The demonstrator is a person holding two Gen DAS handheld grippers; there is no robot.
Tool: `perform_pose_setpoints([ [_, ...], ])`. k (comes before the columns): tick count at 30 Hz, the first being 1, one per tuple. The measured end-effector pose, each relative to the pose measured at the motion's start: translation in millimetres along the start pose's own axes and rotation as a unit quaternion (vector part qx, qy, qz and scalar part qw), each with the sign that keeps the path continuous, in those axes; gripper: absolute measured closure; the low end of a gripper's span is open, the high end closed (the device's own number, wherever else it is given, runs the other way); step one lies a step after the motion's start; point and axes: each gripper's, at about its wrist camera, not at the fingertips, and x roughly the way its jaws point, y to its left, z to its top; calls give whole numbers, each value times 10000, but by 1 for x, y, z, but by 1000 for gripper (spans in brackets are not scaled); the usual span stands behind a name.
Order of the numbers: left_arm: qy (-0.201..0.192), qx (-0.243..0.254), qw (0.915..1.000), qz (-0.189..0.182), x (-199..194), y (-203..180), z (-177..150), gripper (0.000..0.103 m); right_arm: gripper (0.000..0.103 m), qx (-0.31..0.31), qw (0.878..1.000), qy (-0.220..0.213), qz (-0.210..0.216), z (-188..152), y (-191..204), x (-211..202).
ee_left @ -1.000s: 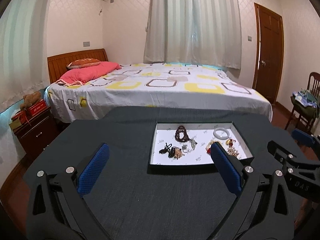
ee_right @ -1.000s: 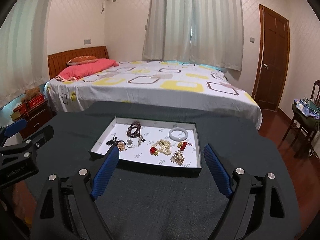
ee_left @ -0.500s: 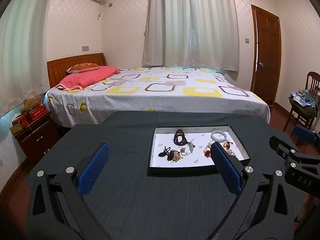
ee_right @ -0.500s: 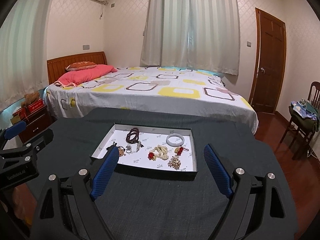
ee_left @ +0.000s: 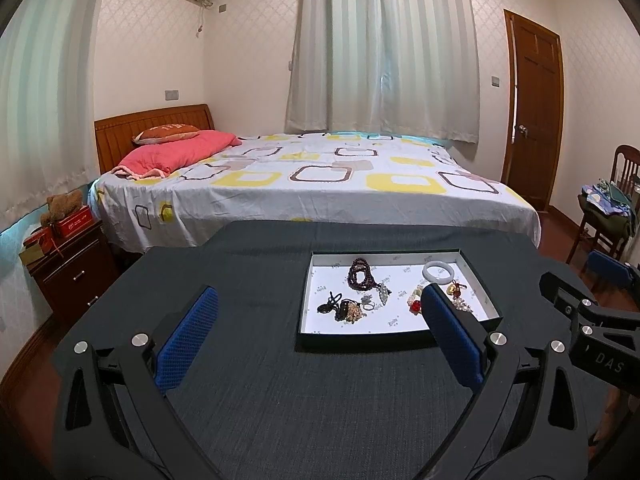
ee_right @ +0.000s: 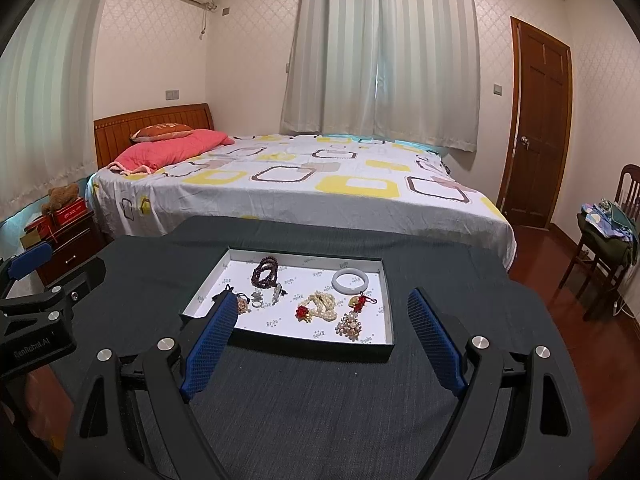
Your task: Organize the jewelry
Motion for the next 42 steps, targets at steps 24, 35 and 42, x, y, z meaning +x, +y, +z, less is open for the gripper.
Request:
perform_pose_setpoints([
  [24, 21, -18, 10000, -8, 1, 2, -1, 4, 19, -5, 10000, 11, -1, 0, 1, 1],
  [35, 25, -68, 10000, -6, 2, 3, -5, 4, 19, -10, 10000, 15, 5, 0, 2, 0],
  [42, 55, -69, 10000, -42, 4, 2, -6, 4, 19, -18, 10000, 18, 3, 0, 3, 0],
])
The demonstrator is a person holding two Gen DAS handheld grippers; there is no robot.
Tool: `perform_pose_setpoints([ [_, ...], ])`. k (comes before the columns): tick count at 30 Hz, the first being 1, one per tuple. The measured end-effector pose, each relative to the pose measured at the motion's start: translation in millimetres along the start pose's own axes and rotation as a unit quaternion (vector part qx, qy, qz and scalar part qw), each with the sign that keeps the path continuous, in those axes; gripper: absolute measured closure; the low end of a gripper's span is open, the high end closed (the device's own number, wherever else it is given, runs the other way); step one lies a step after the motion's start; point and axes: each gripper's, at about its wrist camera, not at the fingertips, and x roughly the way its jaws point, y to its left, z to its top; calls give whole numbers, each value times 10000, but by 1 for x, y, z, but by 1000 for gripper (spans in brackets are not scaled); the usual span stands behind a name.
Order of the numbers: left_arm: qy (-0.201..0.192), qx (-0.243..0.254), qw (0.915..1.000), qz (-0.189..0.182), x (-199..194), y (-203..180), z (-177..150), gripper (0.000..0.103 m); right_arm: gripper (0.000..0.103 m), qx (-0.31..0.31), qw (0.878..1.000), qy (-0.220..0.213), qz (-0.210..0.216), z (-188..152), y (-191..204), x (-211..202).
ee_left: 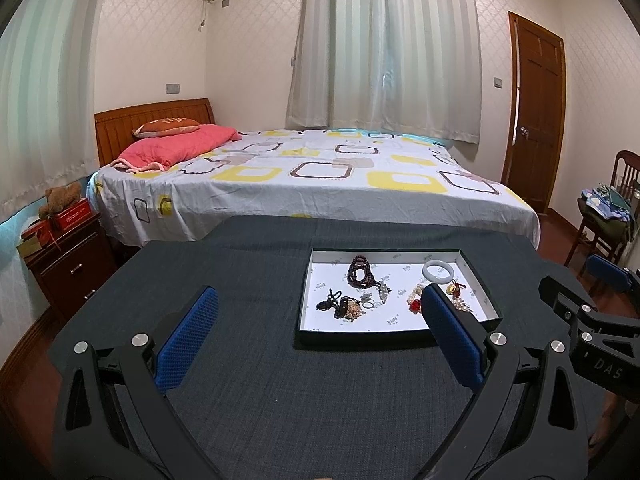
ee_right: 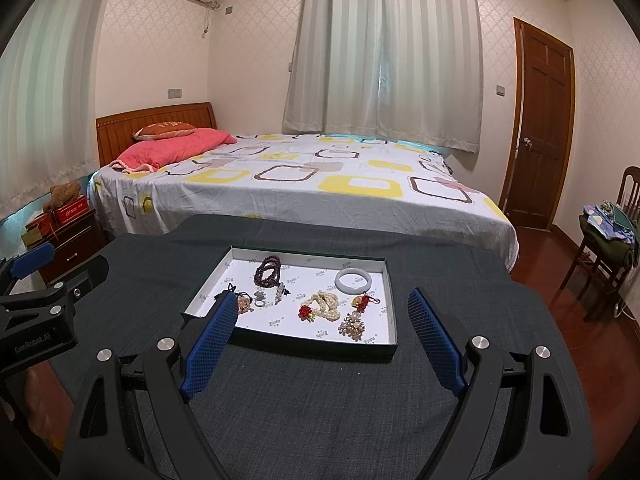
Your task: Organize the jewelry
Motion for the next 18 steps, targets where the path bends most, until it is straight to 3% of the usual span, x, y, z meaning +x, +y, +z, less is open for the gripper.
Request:
perform_pose_setpoints([
  [10, 23, 147, 9999, -81, 2, -6, -1, 4, 19, -3, 10000, 5, 2, 0, 0, 0],
  [18, 113, -48, 9998, -159, 7, 0, 0, 4, 19, -8, 10000, 17, 6, -1, 3, 1],
])
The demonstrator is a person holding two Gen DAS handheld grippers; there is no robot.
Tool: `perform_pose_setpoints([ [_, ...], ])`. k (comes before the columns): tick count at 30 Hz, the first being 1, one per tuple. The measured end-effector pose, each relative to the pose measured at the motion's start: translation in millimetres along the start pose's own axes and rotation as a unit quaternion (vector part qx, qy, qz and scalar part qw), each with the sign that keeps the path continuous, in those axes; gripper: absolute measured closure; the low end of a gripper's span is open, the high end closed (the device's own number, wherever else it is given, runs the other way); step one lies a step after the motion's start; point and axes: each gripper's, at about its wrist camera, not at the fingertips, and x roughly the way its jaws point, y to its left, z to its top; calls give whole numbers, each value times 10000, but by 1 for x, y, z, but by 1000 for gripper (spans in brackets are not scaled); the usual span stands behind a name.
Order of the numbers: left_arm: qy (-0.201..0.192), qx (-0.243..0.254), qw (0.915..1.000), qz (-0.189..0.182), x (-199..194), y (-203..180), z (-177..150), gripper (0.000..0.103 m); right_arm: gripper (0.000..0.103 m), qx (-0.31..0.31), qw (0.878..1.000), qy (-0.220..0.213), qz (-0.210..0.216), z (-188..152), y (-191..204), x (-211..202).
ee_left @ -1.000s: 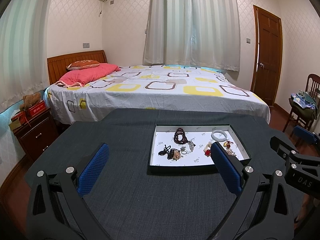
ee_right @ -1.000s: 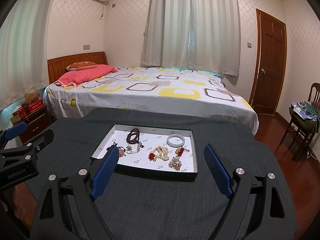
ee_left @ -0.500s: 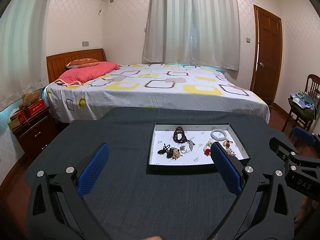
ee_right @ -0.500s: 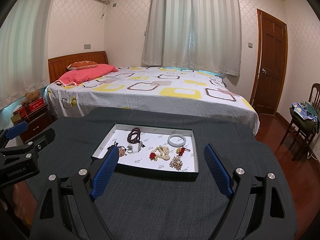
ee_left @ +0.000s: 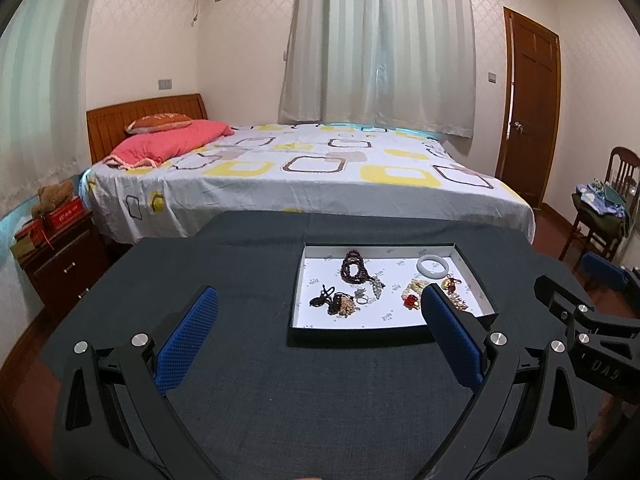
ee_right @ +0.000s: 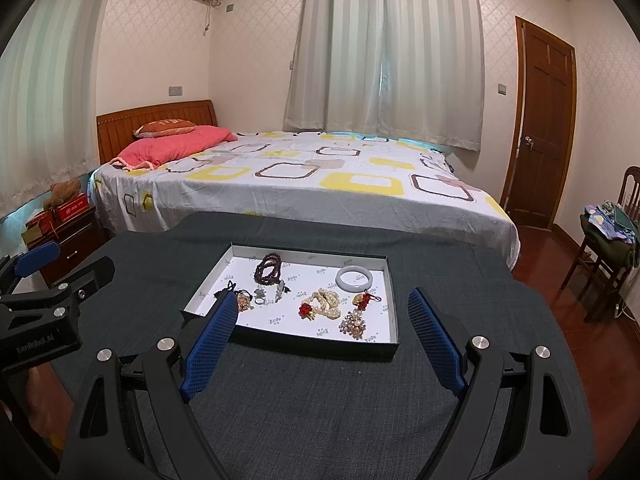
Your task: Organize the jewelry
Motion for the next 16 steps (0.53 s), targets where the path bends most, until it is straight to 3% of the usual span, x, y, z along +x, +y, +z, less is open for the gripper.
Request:
perform_pose_setpoints([
  [9, -25, 23, 9999, 154, 4, 3, 1, 4, 19, -2, 10000, 4, -1, -3, 2, 1],
  [16, 173, -33, 9995, 257, 17, 10, -2, 4, 19, 35, 9999, 106, 0, -9, -1, 11],
])
